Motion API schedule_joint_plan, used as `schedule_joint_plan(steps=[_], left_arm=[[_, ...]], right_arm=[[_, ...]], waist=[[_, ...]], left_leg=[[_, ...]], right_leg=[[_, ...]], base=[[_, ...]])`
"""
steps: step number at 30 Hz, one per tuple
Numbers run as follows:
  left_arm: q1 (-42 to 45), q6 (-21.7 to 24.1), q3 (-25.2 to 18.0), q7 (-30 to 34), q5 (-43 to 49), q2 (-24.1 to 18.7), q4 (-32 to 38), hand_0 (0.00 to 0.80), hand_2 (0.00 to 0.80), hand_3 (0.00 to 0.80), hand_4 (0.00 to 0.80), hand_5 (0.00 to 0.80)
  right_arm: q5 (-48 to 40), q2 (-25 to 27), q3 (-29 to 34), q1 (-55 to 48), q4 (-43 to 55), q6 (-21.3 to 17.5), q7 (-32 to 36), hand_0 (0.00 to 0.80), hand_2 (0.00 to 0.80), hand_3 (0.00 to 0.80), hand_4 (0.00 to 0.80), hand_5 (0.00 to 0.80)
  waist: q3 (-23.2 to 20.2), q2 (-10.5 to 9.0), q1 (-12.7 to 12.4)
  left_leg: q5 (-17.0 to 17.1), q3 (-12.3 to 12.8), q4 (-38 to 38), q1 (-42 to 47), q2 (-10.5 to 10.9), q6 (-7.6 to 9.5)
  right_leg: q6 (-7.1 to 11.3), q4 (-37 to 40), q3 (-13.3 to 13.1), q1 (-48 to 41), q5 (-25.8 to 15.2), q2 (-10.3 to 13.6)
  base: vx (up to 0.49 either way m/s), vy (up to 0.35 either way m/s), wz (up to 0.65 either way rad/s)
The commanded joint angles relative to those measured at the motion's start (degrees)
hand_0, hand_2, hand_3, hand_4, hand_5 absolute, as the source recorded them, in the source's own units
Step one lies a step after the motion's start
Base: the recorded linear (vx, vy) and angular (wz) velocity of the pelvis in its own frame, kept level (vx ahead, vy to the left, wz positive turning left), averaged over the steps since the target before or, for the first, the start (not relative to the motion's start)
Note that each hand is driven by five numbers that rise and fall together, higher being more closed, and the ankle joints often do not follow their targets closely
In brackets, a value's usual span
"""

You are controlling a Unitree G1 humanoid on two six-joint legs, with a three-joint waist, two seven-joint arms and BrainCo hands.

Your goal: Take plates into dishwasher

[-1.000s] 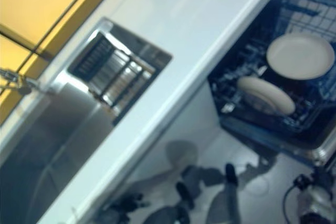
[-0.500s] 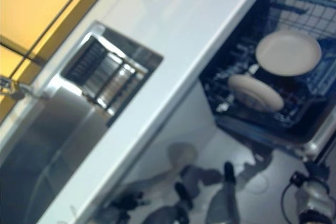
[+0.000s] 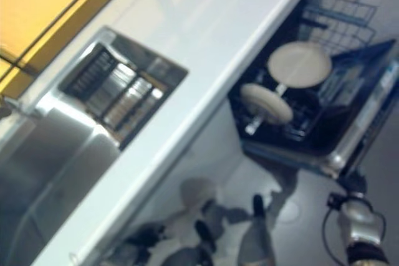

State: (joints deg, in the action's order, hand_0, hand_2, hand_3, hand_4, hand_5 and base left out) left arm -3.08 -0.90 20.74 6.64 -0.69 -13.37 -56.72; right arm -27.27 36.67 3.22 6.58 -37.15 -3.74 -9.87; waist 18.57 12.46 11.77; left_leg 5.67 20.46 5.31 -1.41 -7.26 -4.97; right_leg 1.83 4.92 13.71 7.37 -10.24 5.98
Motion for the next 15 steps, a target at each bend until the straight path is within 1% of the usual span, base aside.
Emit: schedule_joint_plan(steps=[1, 7, 10, 12, 15], left_arm=[[-4.4, -1.1, 0.3, -0.5, 3.3, -4.4, -1.2, 0.0, 0.0, 0.0, 0.0, 0.0], [-4.2, -1.5, 0.0, -0.2, 4.5, -4.2, -1.8, 0.0, 0.0, 0.0, 0.0, 0.0], [-4.3, -1.8, -0.2, -0.3, 4.9, -4.0, -2.2, 0.0, 0.0, 0.0, 0.0, 0.0], [-4.2, -2.1, -0.5, -0.4, 5.4, -3.9, -2.5, 0.0, 0.0, 0.0, 0.0, 0.0], [-4.1, -2.5, -0.8, -0.4, 6.0, -3.8, -2.6, 0.0, 0.0, 0.0, 0.0, 0.0]], right_arm=[[5.1, -4.5, -9.5, 19.4, 13.9, -6.4, 11.1, 0.0, 0.0, 0.0, 0.0, 0.0], [6.2, -6.4, -11.5, 19.3, 18.9, -6.7, 14.1, 0.0, 0.0, 0.0, 0.0, 0.0], [7.0, -7.2, -12.9, 19.4, 21.4, -6.2, 16.6, 0.0, 0.0, 0.0, 0.0, 0.0], [8.0, -7.7, -14.0, 19.4, 23.0, -5.2, 19.0, 0.0, 0.0, 0.0, 0.0, 0.0], [8.6, -8.1, -15.3, 18.6, 24.4, -4.6, 20.5, 0.0, 0.0, 0.0, 0.0, 0.0]], waist=[[-4.6, -5.93, -5.7], [-5.4, -7.12, -6.3], [-5.7, -7.63, -6.7], [-6.1, -8.12, -6.9], [-6.5, -8.65, -7.2]], left_leg=[[-0.4, 1.1, -0.3, 2.1, -0.5, -2.08], [-0.4, 1.2, -0.3, 2.7, -0.8, -1.98], [-0.4, 1.1, -0.3, 2.9, -0.9, -1.91], [-0.4, 1.0, -0.3, 3.1, -0.9, -1.88], [-0.3, 0.8, -0.3, 3.3, -1.0, -1.81]], right_leg=[[2.31, -0.5, 1.6, -3.9, 6.4, 0.9], [2.33, -0.4, 2.3, -4.9, 6.5, 0.8], [2.27, -0.3, 2.7, -5.4, 6.6, 0.8], [2.23, -0.3, 2.9, -5.9, 6.7, 0.7], [2.17, -0.4, 3.1, -6.4, 6.9, 0.7]], base=[[0.036, -0.014, -0.02], [0.045, -0.012, -0.01], [0.046, -0.011, 0.03], [0.059, -0.016, 0.12], [0.047, -0.013, 0.16]])
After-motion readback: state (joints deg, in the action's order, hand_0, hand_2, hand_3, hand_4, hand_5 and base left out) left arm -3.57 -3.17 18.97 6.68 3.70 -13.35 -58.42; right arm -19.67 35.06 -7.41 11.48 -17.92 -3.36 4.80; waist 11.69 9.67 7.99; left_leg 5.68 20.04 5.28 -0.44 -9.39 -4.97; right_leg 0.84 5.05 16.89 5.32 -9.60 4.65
